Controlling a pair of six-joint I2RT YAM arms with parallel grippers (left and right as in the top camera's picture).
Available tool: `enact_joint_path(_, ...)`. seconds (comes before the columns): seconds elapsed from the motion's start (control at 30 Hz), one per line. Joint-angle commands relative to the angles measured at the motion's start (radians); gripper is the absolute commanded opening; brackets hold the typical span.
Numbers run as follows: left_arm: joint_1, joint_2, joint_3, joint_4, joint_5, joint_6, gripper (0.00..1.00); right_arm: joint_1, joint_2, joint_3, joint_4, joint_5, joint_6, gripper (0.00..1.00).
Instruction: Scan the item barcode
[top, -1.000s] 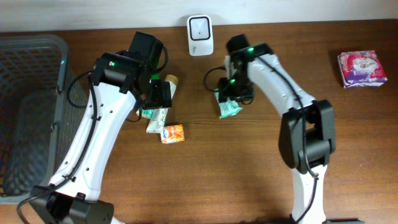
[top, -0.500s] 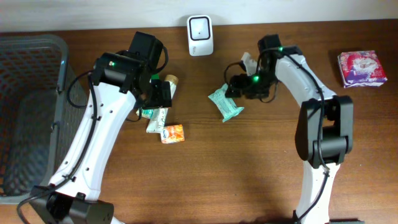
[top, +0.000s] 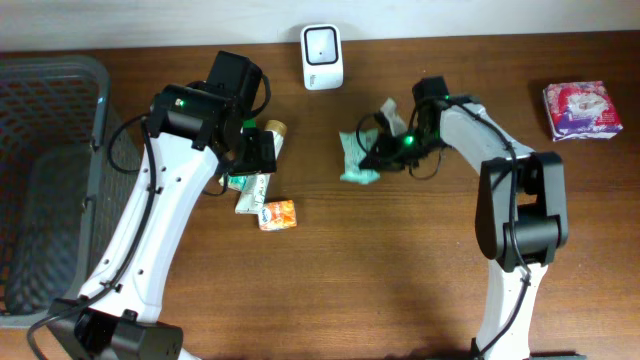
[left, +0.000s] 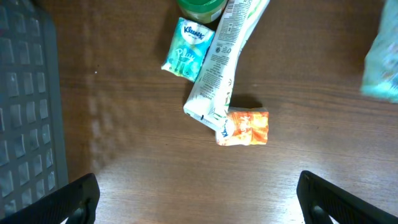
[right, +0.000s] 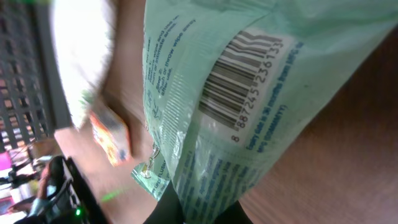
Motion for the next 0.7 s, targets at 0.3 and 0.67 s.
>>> enact_joint_path(0.3,0.006,-0.004,0.002,-0.001,-0.001,-0.013,0.99,0.13,-0.45,0.117,0.038,0.399,-0.178,0.04)
enact_joint_path(0.67,0.006,-0.004,0.002,-0.001,-0.001,-0.013,0.99,0.219,-0.304,-0.045,-0.156,0.678,-0.345,0.04)
